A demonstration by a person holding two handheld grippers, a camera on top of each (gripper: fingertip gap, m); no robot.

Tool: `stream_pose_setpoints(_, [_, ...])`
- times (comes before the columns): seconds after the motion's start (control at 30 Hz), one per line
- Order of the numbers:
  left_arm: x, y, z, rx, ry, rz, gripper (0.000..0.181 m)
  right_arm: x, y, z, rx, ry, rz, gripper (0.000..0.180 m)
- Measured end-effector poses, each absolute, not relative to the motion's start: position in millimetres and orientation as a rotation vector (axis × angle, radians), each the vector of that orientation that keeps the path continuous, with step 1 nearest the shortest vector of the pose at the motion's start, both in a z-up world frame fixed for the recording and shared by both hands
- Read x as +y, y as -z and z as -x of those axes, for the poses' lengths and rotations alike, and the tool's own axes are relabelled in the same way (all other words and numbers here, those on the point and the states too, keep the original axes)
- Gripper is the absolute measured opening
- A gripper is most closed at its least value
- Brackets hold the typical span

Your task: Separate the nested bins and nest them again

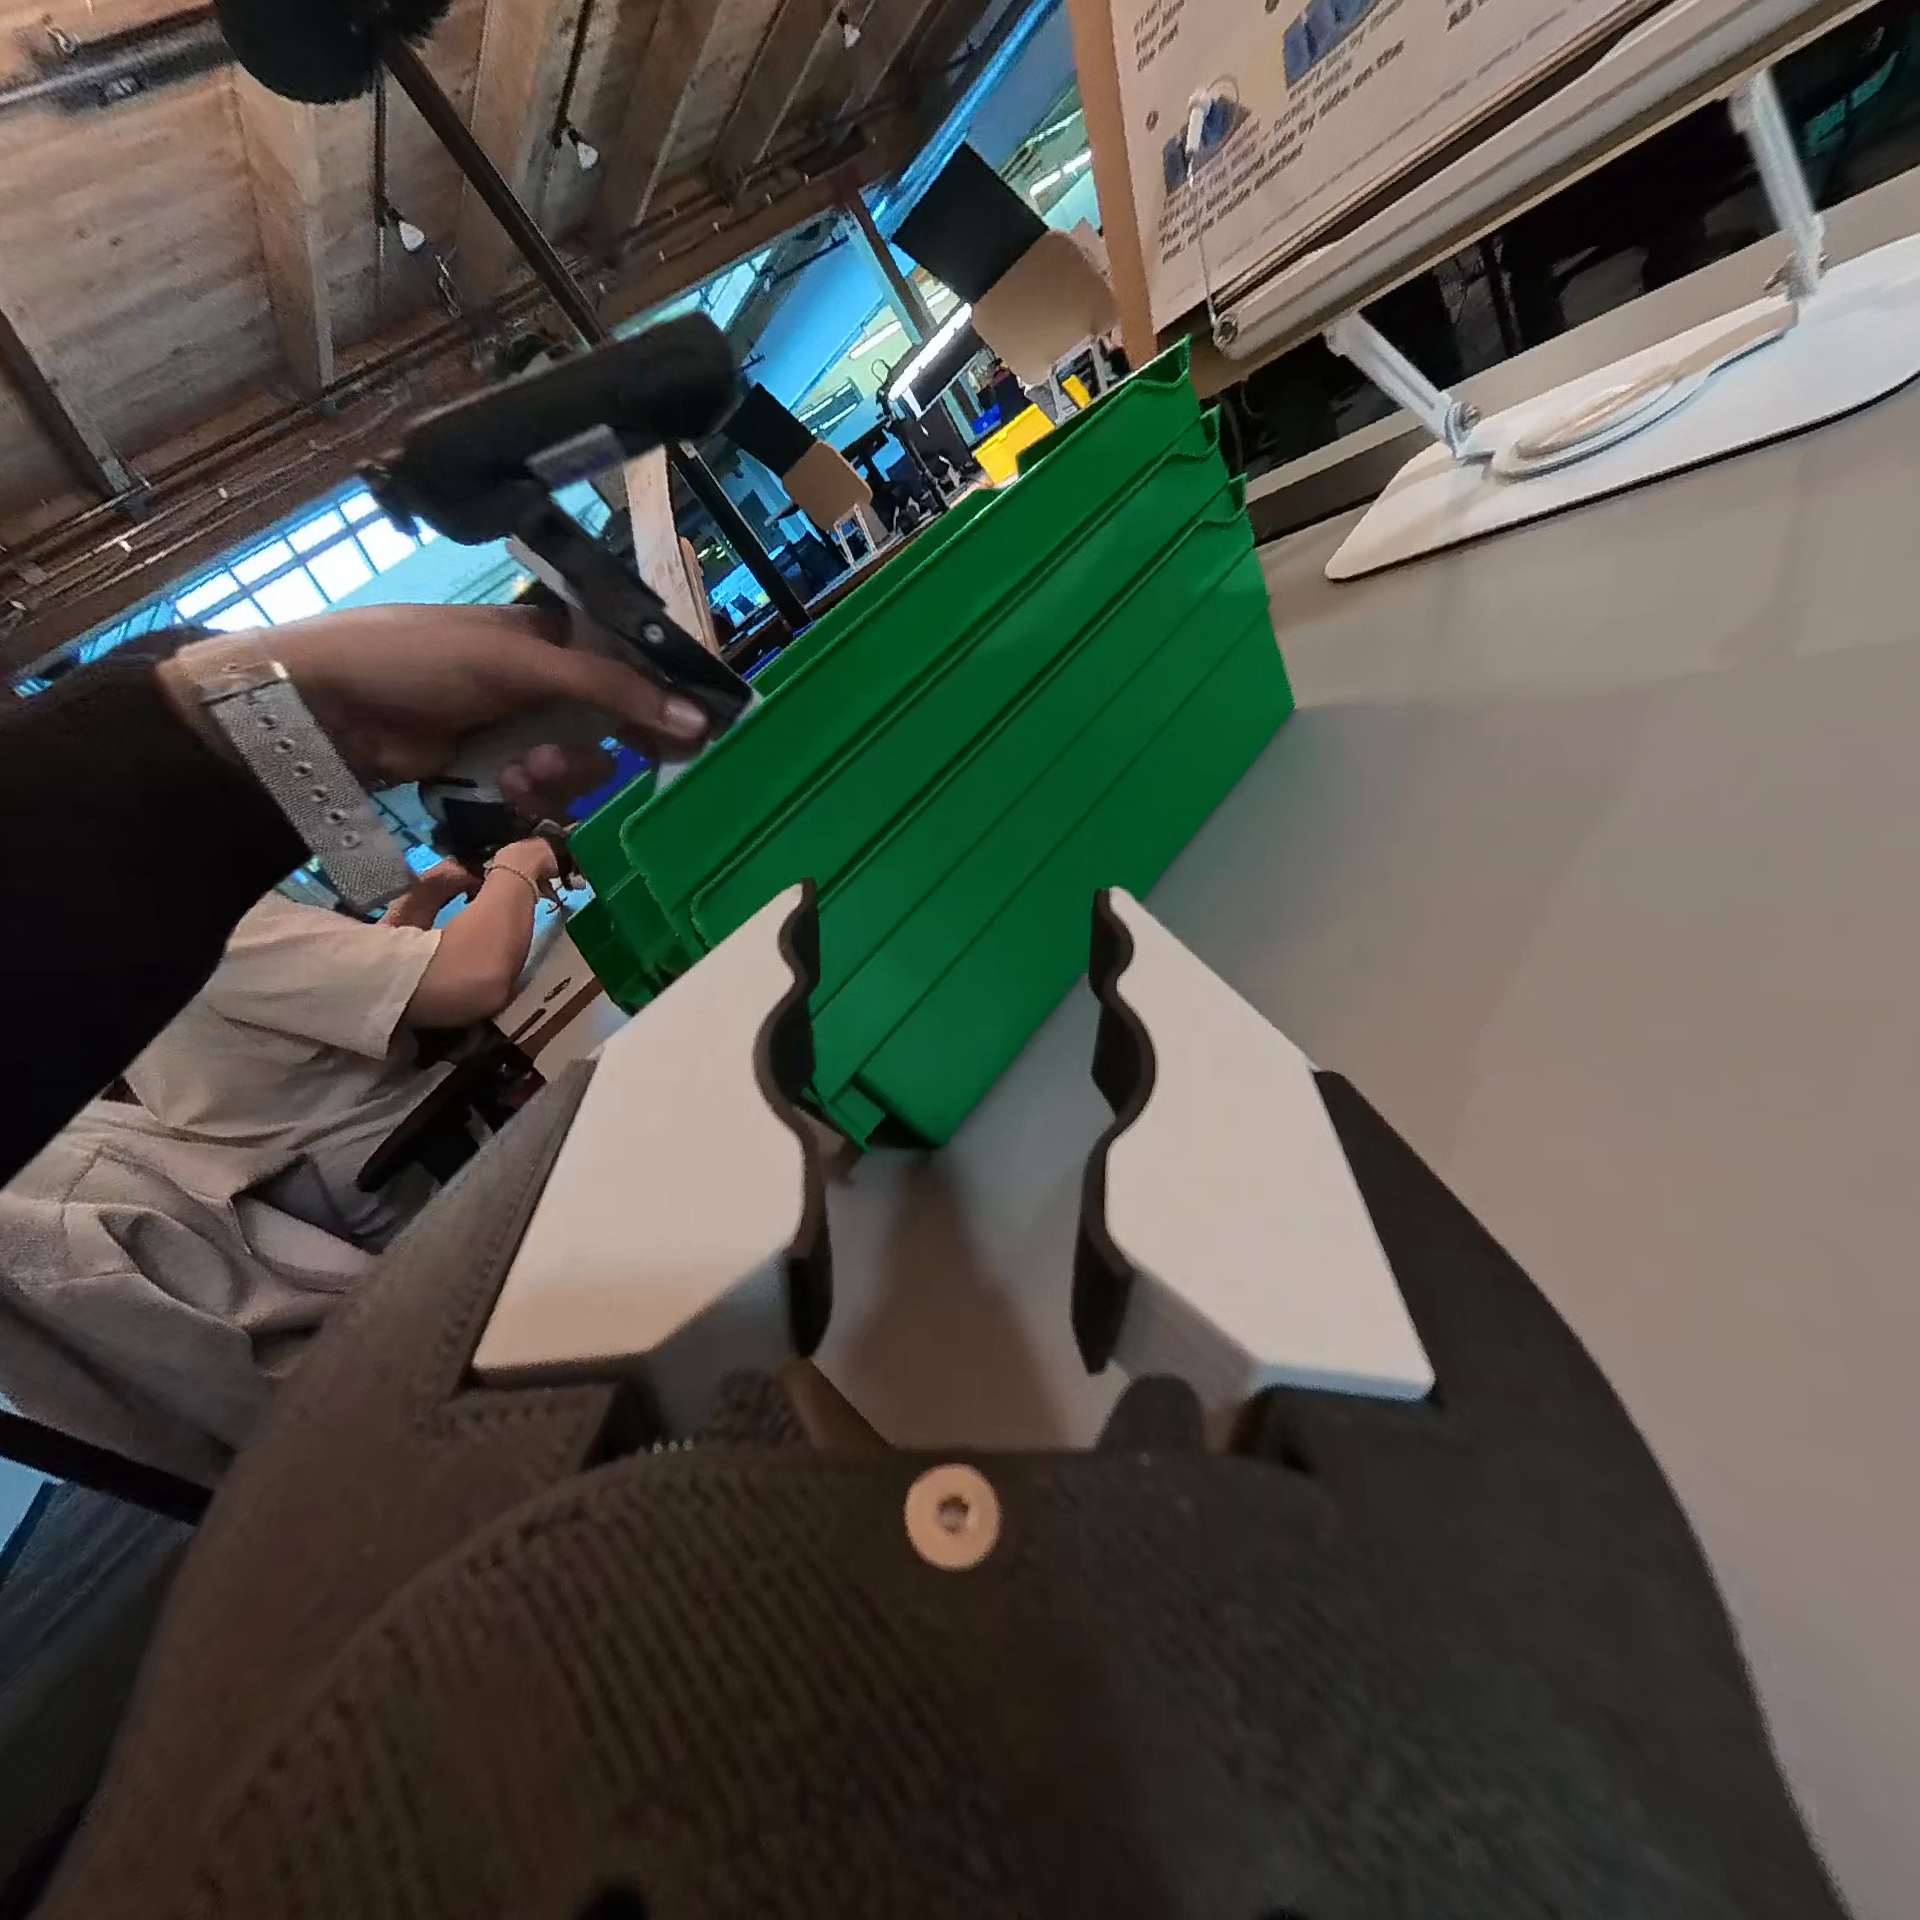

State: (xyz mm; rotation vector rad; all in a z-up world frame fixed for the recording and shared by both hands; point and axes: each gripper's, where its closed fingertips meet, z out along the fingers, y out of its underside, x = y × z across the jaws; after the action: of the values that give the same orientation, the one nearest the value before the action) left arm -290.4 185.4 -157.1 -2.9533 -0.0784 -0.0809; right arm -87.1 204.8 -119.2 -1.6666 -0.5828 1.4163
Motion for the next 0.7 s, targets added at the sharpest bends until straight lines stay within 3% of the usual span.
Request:
stream_pose_setpoints(0.03, [185, 161, 284, -0.058, 0.143, 2.995, 0.043, 207, 119, 84, -0.574, -1.417, 1.662, 0.051])
stream_pose_setpoints(0.07, [186, 165, 283, -0.057, 0.158, 3.027, 0.03, 209, 119, 80, -0.563, -1.419, 1.658, 0.051])
stream_pose_setpoints(0.17, [185, 167, 297, -0.071, 0.034, 3.092, 0.013, 216, 121, 71, -0.521, -1.448, 1.651, 0.051])
stream_pose_setpoints(0.47, [178, 140, 319, -0.163, -0.098, 3.095, 0.01, 240, 125, 44, -0.403, -1.501, 1.629, 0.05])
stream_pose_setpoints(0.7, [156, 73, 350, -0.391, 0.091, 2.96, 0.01, 244, 126, 40, -0.384, -1.51, 1.624, 0.05])
